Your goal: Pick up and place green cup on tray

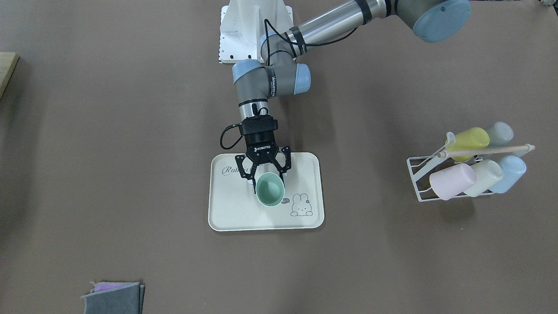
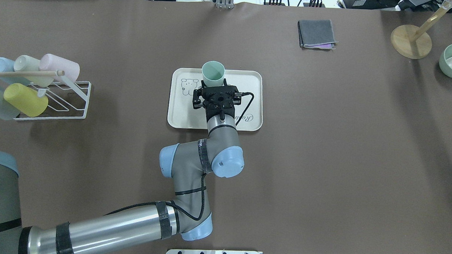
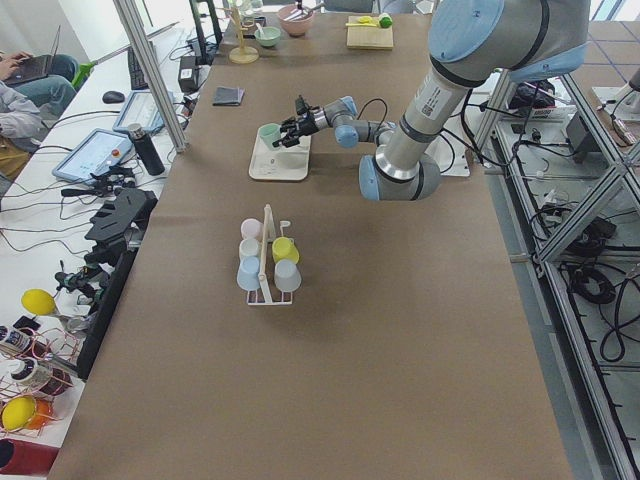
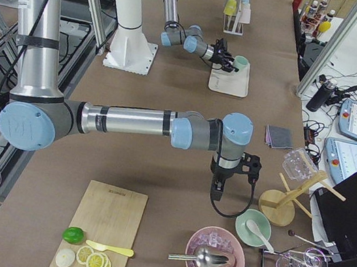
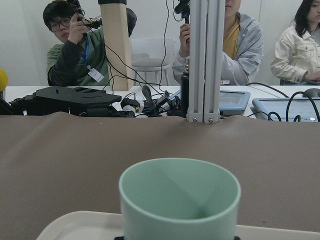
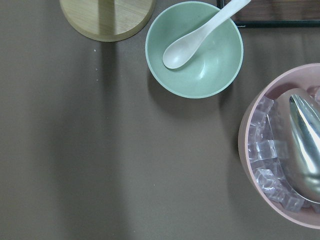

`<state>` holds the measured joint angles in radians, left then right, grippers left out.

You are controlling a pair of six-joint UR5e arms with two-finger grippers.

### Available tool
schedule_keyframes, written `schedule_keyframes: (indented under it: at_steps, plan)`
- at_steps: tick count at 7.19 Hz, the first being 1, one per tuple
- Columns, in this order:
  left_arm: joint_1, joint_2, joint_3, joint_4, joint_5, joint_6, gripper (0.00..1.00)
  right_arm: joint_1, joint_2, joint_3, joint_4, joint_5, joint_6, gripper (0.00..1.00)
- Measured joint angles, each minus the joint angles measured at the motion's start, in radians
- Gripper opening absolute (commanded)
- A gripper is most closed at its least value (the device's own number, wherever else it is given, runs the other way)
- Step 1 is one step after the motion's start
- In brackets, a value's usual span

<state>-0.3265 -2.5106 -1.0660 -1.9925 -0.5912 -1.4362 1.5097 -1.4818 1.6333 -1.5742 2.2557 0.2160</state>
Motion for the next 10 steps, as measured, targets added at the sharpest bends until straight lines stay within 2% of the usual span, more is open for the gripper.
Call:
schedule_keyframes:
  at_steps: [3,6,8,10]
  plan:
    - [0.012,-0.004,0.026,-0.006,0.035,-0.002,0.0,-0.013,-0.026,0.006,0.04,-0.068,0.031,1.0]
    - [0.023,-0.005,0.042,-0.008,0.039,-0.006,0.0,-0.023,-0.041,-0.038,0.091,-0.067,0.037,1.0]
    - [0.027,-0.006,0.042,-0.01,0.036,-0.008,0.12,-0.028,-0.04,-0.048,0.156,-0.052,0.037,1.0]
    - [0.03,-0.006,0.042,-0.012,0.031,-0.009,0.32,-0.026,-0.054,-0.034,0.173,-0.028,0.035,1.0]
